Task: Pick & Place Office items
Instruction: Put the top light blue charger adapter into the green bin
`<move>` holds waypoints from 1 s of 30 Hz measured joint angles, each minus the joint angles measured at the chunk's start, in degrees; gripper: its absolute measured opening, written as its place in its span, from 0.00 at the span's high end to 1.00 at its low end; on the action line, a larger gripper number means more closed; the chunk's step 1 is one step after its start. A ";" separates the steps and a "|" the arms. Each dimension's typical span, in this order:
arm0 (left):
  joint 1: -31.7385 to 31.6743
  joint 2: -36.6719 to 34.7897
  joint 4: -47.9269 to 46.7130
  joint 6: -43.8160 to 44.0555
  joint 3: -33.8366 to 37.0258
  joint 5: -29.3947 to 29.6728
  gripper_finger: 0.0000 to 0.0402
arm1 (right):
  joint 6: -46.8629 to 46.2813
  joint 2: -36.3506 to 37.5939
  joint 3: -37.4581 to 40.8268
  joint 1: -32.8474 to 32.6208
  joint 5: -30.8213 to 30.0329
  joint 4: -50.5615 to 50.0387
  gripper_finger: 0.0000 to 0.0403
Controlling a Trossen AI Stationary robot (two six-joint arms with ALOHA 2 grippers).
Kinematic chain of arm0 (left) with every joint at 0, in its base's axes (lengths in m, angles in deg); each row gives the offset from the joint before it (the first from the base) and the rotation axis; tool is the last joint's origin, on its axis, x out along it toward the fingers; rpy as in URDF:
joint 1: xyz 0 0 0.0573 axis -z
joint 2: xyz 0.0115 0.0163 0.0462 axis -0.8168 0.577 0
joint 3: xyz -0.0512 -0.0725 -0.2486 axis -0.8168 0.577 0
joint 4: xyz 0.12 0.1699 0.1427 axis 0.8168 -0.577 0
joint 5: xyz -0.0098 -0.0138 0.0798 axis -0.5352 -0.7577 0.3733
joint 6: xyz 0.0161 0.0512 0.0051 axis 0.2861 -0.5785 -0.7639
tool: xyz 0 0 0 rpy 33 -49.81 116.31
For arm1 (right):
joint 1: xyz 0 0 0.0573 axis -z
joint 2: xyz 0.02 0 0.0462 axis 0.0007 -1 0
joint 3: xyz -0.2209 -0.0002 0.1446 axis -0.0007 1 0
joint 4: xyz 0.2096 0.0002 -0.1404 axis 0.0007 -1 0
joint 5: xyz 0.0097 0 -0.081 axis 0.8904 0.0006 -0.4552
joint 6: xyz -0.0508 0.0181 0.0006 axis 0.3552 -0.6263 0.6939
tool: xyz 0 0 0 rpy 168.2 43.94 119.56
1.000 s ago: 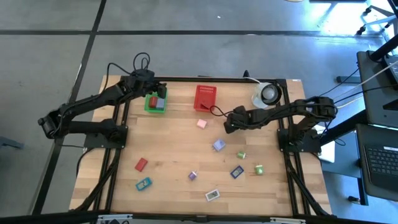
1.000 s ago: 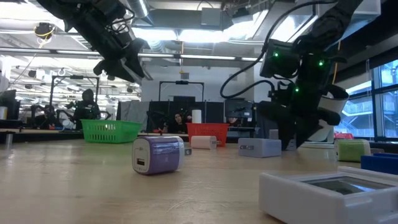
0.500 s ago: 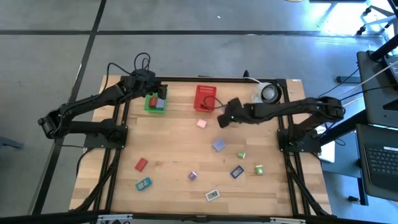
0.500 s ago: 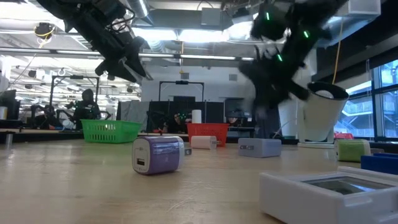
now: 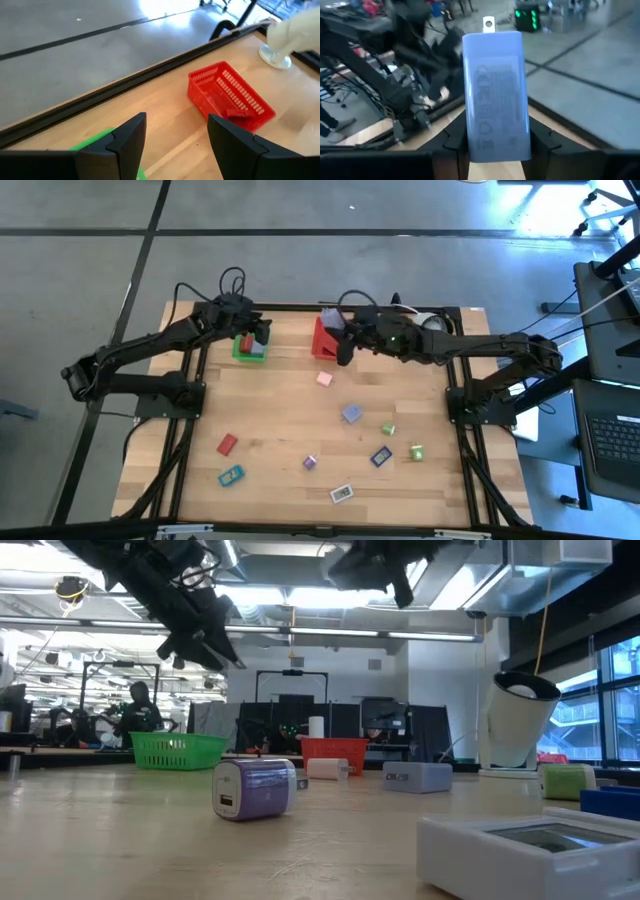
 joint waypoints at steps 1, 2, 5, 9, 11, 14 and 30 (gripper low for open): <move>0.49 0.00 0.10 -0.55 0.00 0.00 0.48 | 1.10 0.00 -0.49 0.05 0.52 0.32 0.70; 0.96 0.02 0.45 -0.91 0.00 -0.03 0.48 | 2.24 0.00 -0.86 0.07 0.73 0.25 0.69; 2.29 0.02 4.48 -1.43 0.00 -3.36 0.48 | 6.08 0.00 -1.24 0.11 1.68 0.17 0.69; 5.02 0.02 15.41 -6.97 0.00 -13.63 0.48 | 10.47 -0.02 -1.24 0.72 7.86 0.00 0.69; 7.10 0.02 21.52 -10.86 -0.02 -18.52 0.48 | 12.20 -0.02 -1.24 1.08 11.28 0.02 0.69; 10.70 0.02 29.46 -17.25 -0.04 -22.14 0.48 | 14.28 -0.02 -1.24 1.47 14.01 0.17 0.69; 19.15 5.65 53.37 -16.71 -0.07 -15.43 0.35 | 20.88 -0.50 -1.31 2.05 21.77 8.15 0.69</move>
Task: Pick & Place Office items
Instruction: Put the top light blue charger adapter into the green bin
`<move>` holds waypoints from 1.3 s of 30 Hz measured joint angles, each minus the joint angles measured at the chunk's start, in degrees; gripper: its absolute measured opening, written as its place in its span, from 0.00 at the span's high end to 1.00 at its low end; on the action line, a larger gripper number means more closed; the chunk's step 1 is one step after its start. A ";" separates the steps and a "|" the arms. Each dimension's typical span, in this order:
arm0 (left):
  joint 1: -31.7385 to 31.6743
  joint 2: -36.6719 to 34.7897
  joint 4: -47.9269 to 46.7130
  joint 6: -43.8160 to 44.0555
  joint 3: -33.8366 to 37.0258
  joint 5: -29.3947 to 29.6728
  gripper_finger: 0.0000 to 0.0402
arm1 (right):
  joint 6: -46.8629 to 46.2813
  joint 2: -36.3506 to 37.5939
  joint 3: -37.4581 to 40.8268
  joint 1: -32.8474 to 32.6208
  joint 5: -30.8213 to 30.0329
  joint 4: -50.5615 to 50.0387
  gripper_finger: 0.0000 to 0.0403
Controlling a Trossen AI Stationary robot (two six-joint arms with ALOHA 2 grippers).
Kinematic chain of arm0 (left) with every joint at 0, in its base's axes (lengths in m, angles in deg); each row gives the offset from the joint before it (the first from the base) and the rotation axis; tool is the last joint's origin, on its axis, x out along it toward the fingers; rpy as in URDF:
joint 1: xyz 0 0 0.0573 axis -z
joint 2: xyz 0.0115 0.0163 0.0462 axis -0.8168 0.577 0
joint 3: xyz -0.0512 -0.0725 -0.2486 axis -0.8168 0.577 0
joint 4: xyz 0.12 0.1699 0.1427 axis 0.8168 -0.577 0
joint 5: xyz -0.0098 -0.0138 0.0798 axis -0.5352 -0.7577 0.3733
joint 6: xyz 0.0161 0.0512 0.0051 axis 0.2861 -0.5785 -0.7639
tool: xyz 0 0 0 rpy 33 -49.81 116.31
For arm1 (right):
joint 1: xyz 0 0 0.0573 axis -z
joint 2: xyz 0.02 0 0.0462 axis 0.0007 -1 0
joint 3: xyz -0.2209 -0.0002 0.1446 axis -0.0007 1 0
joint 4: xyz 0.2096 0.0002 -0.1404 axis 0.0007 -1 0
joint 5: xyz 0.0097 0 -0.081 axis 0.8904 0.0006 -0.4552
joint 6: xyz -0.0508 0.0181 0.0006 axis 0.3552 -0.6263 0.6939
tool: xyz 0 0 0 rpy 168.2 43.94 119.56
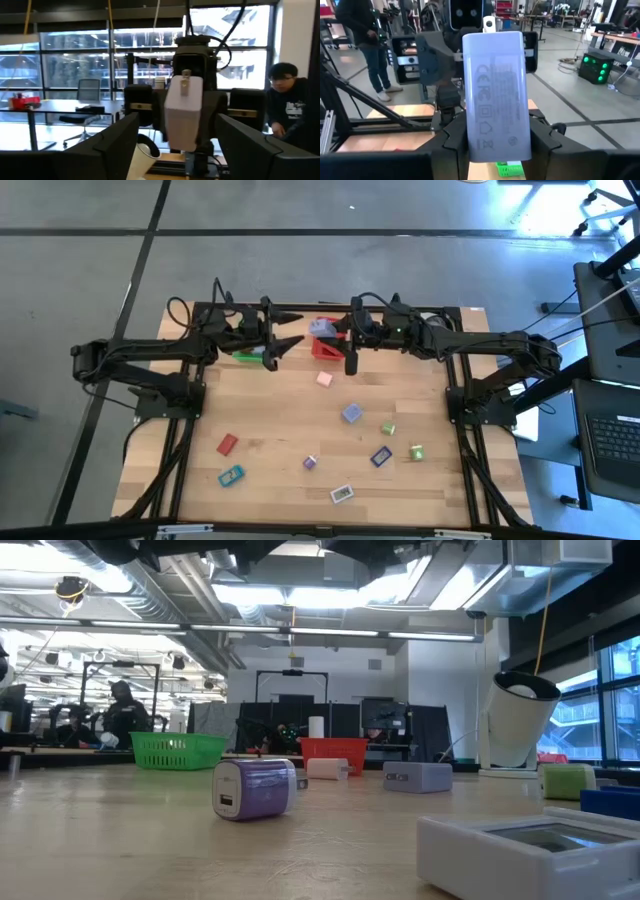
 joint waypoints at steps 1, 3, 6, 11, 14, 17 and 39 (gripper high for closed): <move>0.34 0.52 1.01 -0.44 0.00 0.11 0.34 | 0.00 -0.11 0.00 0.00 0.03 -0.14 0.69; 0.76 1.24 2.86 -0.91 0.00 0.46 0.32 | -0.01 -0.55 0.00 0.00 0.98 0.90 0.69; 0.90 2.83 6.23 -0.87 0.00 0.02 0.30 | 0.13 -0.85 0.00 0.02 2.13 1.94 0.69; 1.22 6.08 10.93 0.46 -0.02 -0.59 0.30 | 0.13 -1.12 0.00 0.20 2.54 3.24 0.69; 1.24 8.40 15.05 1.38 -0.01 -0.59 0.30 | 0.13 -1.10 0.00 0.21 2.54 3.19 0.69; 1.24 10.55 17.92 2.07 -0.53 -0.66 0.30 | 0.10 -1.10 0.00 0.20 2.54 3.26 0.69; 1.57 18.83 16.86 2.72 -9.09 -4.07 0.47 | -0.55 -1.10 0.02 0.20 2.84 1.98 0.69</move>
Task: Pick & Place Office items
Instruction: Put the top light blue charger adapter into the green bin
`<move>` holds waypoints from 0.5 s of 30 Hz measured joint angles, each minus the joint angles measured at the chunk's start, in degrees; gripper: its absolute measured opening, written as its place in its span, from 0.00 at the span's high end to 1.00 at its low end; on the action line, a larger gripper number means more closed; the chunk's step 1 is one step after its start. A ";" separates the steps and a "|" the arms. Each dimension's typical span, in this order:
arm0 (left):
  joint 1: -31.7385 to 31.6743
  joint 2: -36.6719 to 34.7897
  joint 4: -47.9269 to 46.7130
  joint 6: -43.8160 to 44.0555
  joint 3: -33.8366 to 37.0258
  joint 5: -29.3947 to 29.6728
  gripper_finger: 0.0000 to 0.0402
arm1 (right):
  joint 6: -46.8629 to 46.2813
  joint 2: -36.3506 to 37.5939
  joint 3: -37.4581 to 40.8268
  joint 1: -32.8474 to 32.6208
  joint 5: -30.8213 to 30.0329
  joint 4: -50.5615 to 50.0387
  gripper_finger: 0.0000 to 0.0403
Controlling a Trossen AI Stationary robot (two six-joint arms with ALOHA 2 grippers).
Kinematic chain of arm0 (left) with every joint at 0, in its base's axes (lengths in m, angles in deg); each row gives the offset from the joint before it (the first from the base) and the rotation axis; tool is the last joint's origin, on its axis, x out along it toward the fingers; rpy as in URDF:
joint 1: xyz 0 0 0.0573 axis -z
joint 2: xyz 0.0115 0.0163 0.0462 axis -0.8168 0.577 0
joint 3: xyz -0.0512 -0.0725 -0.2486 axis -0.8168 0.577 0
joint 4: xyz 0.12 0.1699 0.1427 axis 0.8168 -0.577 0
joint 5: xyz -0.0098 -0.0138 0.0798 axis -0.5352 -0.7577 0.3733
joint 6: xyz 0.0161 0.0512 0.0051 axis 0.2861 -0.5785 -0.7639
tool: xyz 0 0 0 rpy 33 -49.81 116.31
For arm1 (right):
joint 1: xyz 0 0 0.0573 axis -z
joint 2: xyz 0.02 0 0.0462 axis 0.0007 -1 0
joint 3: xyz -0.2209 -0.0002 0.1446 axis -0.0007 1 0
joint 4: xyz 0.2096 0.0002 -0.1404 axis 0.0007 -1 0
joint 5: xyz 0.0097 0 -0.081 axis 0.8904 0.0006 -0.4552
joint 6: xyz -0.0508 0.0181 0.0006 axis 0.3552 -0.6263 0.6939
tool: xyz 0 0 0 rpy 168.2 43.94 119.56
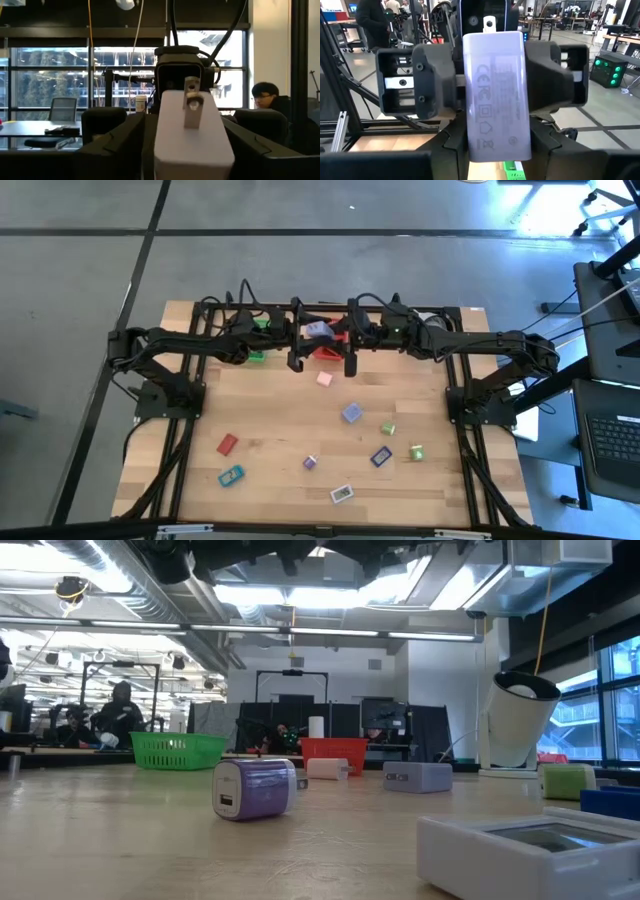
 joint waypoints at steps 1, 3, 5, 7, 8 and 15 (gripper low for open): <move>0.00 0.00 0.05 0.00 0.00 0.00 0.48 | -0.02 0.00 0.00 0.00 0.02 -0.17 0.69; 0.00 0.00 0.00 0.00 0.00 0.02 0.51 | -0.02 0.00 0.00 0.00 0.11 -0.21 0.69; 0.00 0.00 0.02 0.00 0.00 0.04 0.54 | -0.02 0.00 0.00 0.00 0.11 -0.19 0.69; 0.00 0.00 0.00 0.00 0.00 0.02 0.57 | -0.05 0.00 0.00 0.00 0.11 -0.36 0.69; 0.00 0.00 0.00 -0.01 0.00 0.02 0.59 | -0.14 0.00 0.00 0.00 0.11 -0.48 0.69; 0.00 0.00 -0.09 0.20 0.00 -0.02 0.70 | -1.29 0.00 0.00 0.02 0.09 -1.06 0.69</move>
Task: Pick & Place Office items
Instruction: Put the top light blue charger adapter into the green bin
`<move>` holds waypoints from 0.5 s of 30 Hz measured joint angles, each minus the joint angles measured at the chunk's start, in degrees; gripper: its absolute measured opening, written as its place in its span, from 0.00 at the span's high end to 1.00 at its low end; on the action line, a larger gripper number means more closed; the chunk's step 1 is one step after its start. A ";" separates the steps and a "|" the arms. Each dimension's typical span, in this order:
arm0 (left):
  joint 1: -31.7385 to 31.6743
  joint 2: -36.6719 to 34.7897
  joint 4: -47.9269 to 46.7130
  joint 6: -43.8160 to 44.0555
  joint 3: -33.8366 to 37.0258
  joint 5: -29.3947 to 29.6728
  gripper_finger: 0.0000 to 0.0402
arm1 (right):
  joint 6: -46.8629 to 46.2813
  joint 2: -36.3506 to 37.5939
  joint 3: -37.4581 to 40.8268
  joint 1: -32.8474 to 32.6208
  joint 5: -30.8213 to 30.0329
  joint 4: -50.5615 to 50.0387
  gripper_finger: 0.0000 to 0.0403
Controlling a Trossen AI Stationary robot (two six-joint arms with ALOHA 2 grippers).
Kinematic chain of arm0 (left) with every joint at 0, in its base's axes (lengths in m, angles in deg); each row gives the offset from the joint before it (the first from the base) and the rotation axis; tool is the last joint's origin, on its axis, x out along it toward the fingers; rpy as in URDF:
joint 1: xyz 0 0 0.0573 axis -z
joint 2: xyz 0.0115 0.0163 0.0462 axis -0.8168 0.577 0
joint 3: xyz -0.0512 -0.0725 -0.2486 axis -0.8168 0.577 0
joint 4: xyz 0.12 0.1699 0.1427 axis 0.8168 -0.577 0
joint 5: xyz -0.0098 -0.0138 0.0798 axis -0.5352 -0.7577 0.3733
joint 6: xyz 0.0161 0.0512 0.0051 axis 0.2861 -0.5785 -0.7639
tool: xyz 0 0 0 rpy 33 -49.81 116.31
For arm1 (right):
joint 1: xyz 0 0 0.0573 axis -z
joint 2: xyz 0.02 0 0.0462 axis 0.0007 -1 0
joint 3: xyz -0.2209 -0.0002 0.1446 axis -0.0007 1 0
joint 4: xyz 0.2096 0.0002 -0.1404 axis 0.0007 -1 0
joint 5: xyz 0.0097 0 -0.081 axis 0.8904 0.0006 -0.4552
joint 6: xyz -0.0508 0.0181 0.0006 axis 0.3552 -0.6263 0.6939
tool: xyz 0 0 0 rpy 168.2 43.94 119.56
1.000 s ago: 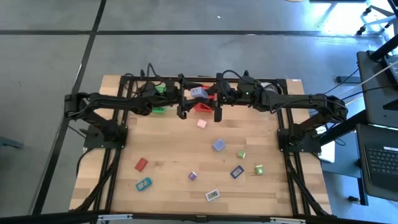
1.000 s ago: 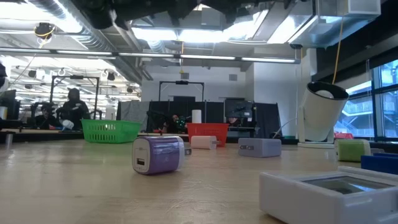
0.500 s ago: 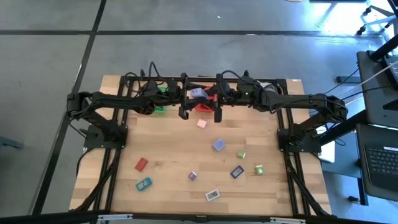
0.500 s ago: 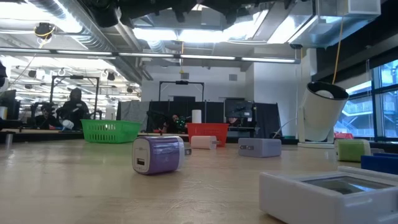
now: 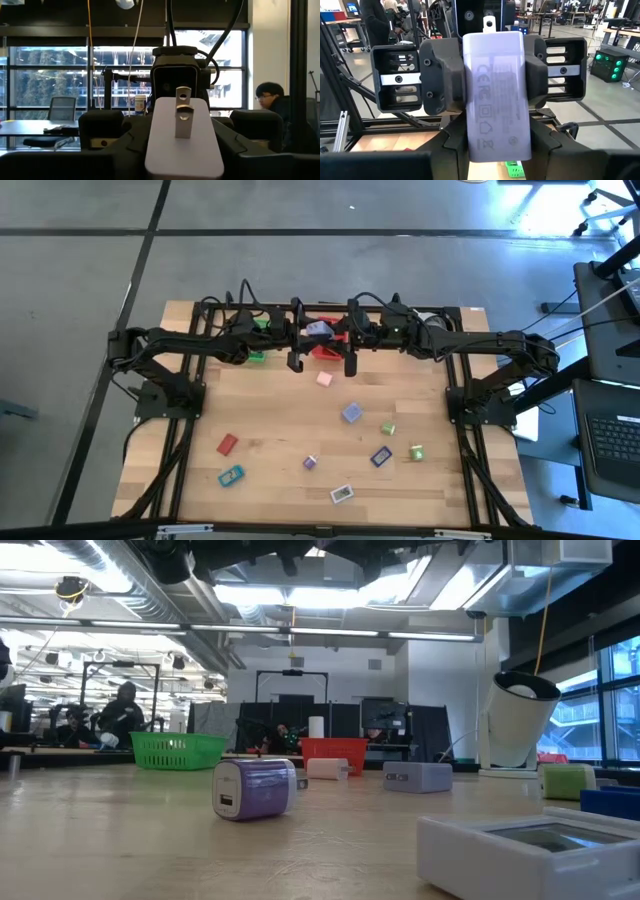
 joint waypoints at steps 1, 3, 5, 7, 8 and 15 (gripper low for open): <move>0.00 0.00 0.00 0.00 0.00 0.01 0.70 | -0.02 0.00 0.00 0.00 0.00 0.00 0.69; 0.00 0.00 0.00 0.47 0.00 0.02 0.70 | -0.60 0.00 0.00 0.00 0.00 -0.01 0.69; 0.00 0.00 -0.02 1.30 0.00 0.07 0.70 | -1.21 0.00 0.00 0.00 -0.05 -0.09 0.69; 0.00 0.00 -0.02 1.33 0.00 0.07 0.69 | -1.25 0.00 0.00 0.00 -0.09 -0.11 0.69; 0.04 0.00 -0.02 1.33 0.00 0.09 0.68 | -1.25 0.00 0.00 0.00 -0.11 -0.11 0.69; 0.02 0.00 -0.27 2.78 0.03 0.26 0.70 | -2.97 0.00 -0.02 0.24 -1.06 -0.79 0.59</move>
